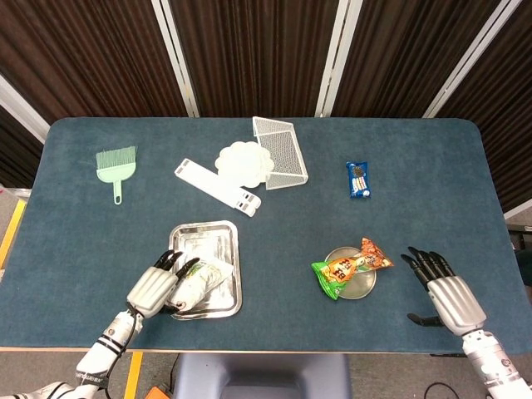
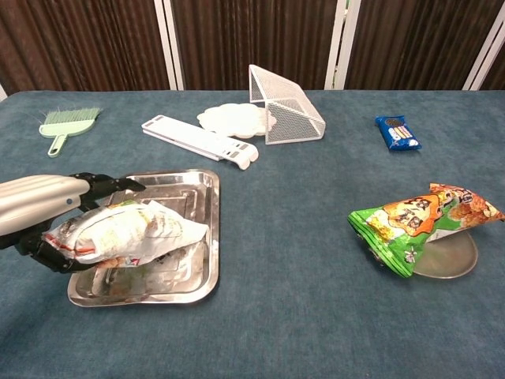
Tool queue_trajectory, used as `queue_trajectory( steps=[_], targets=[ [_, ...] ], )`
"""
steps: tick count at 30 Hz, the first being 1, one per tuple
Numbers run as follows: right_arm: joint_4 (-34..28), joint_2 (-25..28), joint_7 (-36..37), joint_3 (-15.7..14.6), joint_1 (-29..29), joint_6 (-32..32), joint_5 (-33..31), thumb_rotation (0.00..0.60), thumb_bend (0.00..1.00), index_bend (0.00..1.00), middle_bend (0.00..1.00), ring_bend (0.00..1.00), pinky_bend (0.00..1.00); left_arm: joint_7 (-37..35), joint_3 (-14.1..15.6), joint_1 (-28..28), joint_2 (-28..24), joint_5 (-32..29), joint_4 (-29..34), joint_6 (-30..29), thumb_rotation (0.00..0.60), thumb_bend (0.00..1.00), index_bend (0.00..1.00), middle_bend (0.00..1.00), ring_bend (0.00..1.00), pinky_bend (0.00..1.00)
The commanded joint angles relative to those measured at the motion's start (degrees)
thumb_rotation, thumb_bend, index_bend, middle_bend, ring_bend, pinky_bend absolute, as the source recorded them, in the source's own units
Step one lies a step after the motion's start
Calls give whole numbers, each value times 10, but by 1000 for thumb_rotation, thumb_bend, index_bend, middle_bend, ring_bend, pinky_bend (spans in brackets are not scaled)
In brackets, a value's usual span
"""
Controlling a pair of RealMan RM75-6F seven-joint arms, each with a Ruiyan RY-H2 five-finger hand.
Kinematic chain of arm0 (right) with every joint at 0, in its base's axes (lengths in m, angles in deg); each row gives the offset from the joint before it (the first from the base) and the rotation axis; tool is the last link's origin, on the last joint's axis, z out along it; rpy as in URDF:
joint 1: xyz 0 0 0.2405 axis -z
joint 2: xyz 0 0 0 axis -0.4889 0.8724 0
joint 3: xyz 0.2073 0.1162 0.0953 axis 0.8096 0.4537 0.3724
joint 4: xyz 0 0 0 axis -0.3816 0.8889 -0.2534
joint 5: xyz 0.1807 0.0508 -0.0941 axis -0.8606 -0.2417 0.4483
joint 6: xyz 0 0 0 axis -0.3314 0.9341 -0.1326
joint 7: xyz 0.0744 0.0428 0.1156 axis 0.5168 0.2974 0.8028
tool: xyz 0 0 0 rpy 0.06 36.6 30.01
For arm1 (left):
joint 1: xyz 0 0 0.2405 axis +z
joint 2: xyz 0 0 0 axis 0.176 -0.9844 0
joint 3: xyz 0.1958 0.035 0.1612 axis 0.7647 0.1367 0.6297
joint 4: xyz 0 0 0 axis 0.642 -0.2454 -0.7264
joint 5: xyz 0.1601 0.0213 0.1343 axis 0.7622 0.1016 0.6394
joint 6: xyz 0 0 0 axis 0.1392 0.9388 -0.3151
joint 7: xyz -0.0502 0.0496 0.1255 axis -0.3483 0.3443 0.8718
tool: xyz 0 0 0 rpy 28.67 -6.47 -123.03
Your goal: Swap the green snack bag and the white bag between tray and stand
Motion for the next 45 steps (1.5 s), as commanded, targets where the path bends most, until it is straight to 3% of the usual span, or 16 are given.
queue_trajectory(
  steps=[1,15,19,25,31,37,40,45],
  targets=[
    [1,0,1,-1,-1,-1,2,600,118,0,0,0,0,48,1,1,-20,-44,26,7,600,358,0,0,0,15],
    [3,-3,0,-4,1,3,11,600,118,0,0,0,0,18,23,3,-64,-49,84,34,600,337,0,0,0,3],
    [3,-1,3,-7,-1,0,16,600,118,0,0,0,0,-18,27,11,-52,-12,64,19,600,337,0,0,0,3],
    [2,2,8,-9,-1,3,21,600,118,0,0,0,0,-36,34,13,-55,-9,55,27,600,337,0,0,0,0],
    [2,2,10,-13,1,7,30,600,118,0,0,0,0,-103,57,39,-91,42,84,-6,600,336,0,0,0,0],
    [-1,6,15,-17,5,19,41,600,119,0,0,0,0,-113,84,66,-115,86,93,-40,600,334,0,0,0,0],
    [0,8,17,-19,8,26,46,600,119,0,0,0,0,-91,102,96,-134,105,92,-82,600,336,0,0,0,0],
    [-1,4,-4,-22,14,33,51,600,119,0,0,0,0,-68,112,175,-141,138,48,-212,600,345,0,0,0,0]
  ],
)
